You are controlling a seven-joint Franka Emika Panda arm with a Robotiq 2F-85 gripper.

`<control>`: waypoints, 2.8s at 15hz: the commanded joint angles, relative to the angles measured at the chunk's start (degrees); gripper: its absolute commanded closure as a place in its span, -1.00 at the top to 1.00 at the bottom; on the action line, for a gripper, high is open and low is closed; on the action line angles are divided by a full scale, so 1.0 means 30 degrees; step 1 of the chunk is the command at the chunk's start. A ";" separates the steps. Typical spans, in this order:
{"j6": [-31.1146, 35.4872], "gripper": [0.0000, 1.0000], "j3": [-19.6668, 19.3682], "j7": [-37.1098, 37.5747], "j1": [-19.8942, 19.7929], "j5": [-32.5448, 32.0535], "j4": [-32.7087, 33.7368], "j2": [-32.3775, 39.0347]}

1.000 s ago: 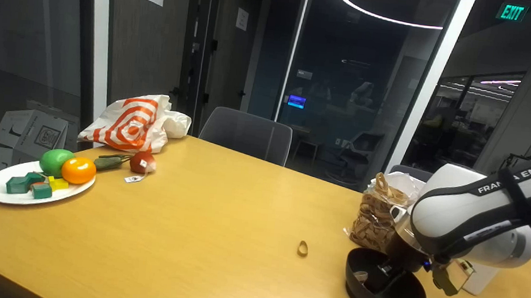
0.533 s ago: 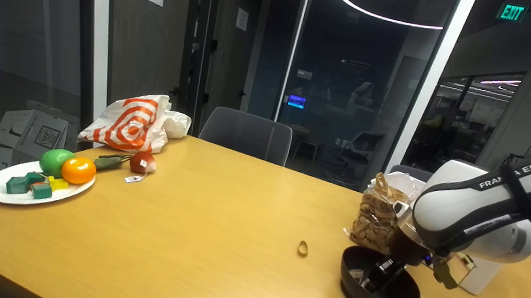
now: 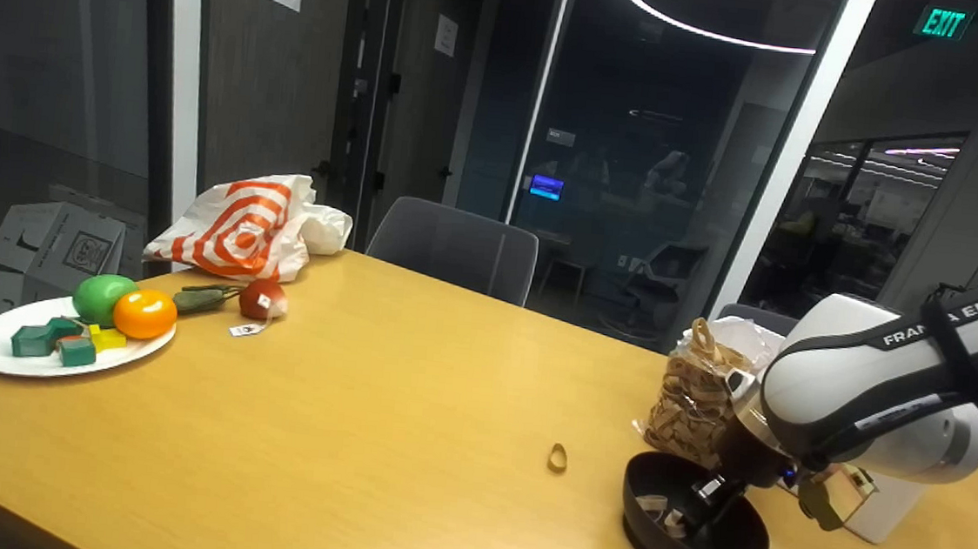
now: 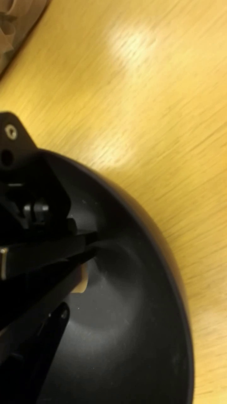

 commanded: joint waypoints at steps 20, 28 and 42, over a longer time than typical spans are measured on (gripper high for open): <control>-0.1748 0.04 0.0052 -0.0055 0.0243 0.0686 0.0741 -0.1426; -0.1861 1.00 0.1122 -0.3468 0.0134 0.3179 0.2040 0.0032; 0.1820 0.17 0.2480 -0.8720 -0.1659 0.3284 0.2290 0.2407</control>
